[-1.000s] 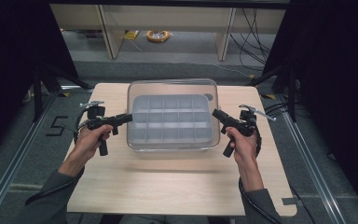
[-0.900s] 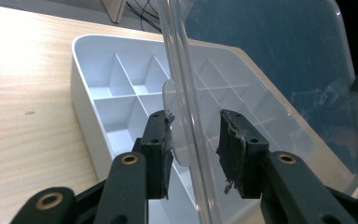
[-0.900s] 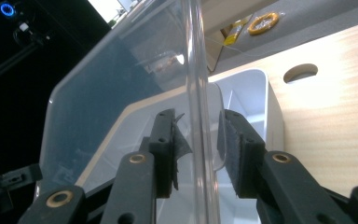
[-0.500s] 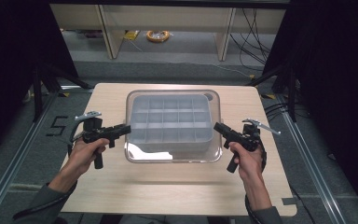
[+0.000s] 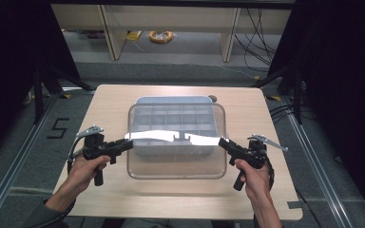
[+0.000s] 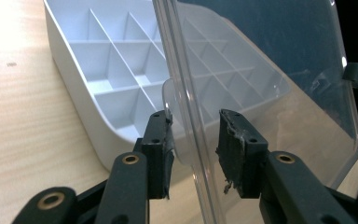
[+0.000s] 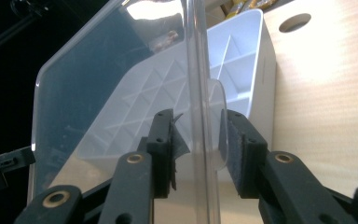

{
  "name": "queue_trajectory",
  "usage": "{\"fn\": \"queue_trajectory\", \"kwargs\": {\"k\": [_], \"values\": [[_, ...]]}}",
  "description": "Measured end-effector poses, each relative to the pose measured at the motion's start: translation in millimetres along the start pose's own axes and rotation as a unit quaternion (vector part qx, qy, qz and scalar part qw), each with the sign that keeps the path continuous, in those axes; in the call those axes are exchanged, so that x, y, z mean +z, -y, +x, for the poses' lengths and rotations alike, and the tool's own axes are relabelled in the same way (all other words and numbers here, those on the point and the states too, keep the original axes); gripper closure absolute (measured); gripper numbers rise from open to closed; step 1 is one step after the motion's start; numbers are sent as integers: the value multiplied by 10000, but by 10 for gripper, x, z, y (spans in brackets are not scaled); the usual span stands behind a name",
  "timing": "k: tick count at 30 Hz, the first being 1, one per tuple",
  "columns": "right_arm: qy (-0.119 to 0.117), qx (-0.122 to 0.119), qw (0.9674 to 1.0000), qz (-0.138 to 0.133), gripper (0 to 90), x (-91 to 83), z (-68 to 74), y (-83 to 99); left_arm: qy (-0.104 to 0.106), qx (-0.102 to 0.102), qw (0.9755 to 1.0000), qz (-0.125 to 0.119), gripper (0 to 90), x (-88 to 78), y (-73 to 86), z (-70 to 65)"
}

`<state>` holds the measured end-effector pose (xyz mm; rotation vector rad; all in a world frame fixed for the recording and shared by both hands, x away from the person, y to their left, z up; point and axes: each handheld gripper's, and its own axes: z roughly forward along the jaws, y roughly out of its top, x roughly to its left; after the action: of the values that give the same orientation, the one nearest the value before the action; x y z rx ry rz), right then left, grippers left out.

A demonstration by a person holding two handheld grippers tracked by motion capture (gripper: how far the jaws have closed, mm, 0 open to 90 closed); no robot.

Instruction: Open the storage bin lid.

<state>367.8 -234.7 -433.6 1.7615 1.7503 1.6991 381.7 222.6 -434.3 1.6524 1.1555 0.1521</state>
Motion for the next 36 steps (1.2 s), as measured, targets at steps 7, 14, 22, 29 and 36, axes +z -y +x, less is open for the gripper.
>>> {"fn": "queue_trajectory", "kwargs": {"k": [7,14,22,29,36], "values": [[-18,25,10000,42,662,-109,-28,185,82,-45,9999,115,633,-29,144,-30],[79,-34,9998,155,658,-220,-20,372,124,-37,9996,244,630,-125,375,-87],[111,-12,9995,281,652,-286,-43,561,226,-3,9983,545,612,-151,583,-90],[112,-2,9990,432,650,-331,-37,675,188,-54,9980,597,613,-166,677,-89],[213,-16,9982,560,646,-318,-70,783,230,-72,9969,748,609,-175,786,-77]]}}
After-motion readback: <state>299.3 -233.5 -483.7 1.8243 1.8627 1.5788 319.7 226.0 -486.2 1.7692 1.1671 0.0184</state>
